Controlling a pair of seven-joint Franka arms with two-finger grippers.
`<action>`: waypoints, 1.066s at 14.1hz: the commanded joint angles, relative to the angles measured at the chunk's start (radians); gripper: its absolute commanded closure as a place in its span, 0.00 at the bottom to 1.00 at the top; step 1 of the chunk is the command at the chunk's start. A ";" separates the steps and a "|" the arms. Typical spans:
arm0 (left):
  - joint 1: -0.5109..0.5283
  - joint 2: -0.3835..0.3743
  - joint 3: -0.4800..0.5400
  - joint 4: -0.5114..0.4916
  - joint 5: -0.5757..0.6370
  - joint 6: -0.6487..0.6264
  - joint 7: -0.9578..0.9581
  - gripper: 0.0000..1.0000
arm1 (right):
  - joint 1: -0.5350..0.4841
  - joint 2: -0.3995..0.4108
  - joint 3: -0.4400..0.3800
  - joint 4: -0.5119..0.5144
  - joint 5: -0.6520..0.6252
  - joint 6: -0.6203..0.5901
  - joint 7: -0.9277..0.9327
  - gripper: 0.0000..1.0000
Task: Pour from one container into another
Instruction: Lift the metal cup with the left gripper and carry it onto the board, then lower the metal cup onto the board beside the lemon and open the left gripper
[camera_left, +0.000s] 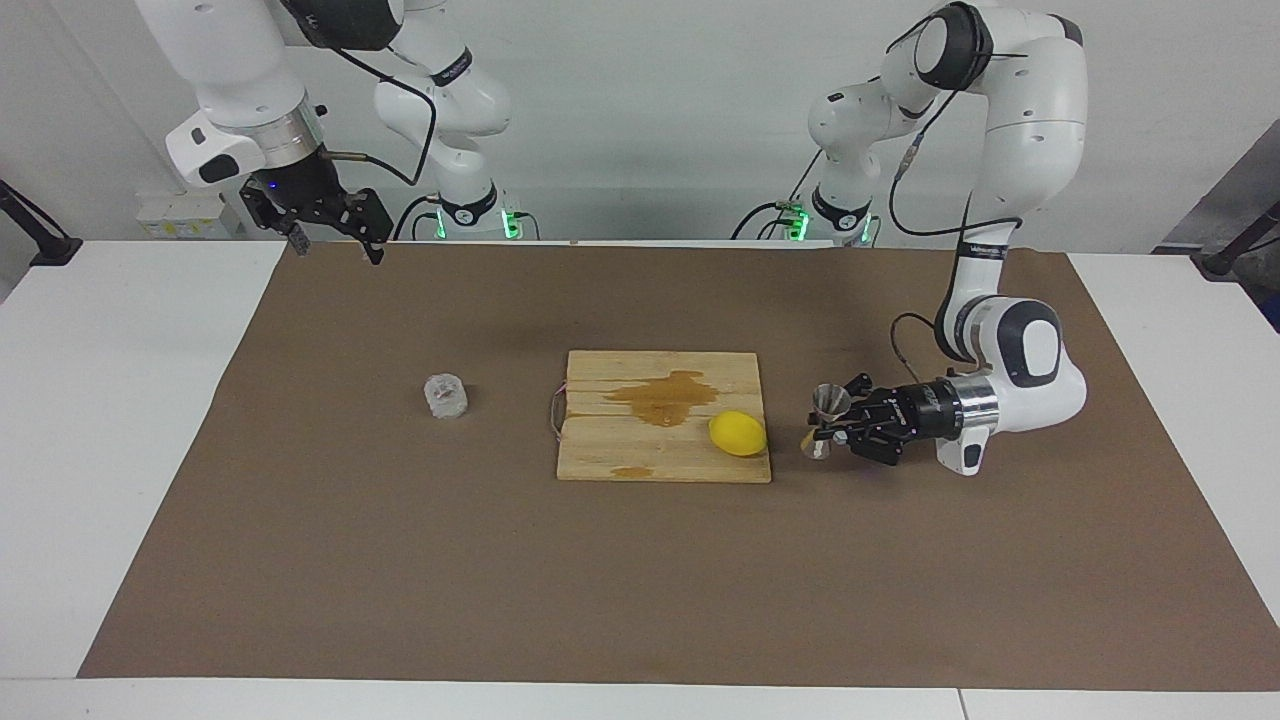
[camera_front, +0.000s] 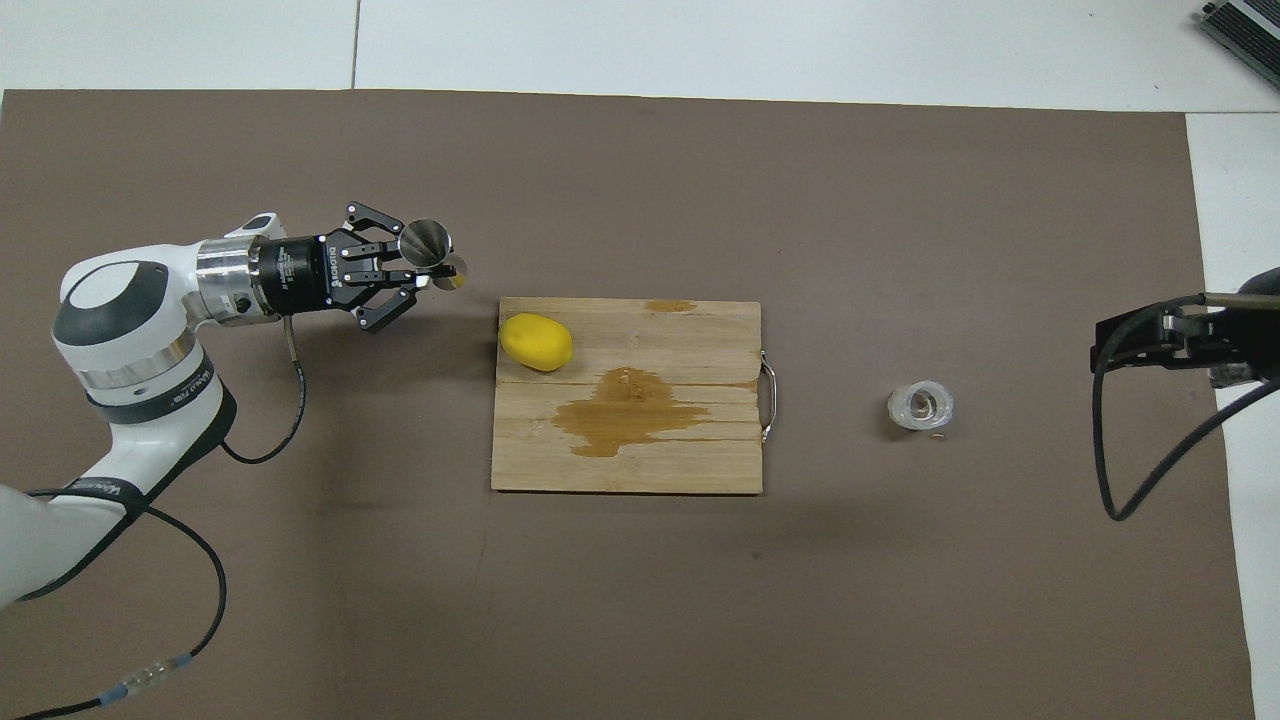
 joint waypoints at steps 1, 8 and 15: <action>-0.066 -0.128 0.017 -0.135 -0.085 0.082 -0.010 0.97 | -0.014 -0.001 0.004 -0.001 0.014 -0.007 -0.025 0.00; -0.270 -0.222 0.017 -0.345 -0.431 0.223 0.192 0.97 | -0.014 -0.001 0.004 -0.001 0.014 -0.007 -0.024 0.00; -0.347 -0.208 0.015 -0.444 -0.643 0.222 0.422 0.96 | -0.014 -0.001 0.004 -0.001 0.014 -0.007 -0.025 0.00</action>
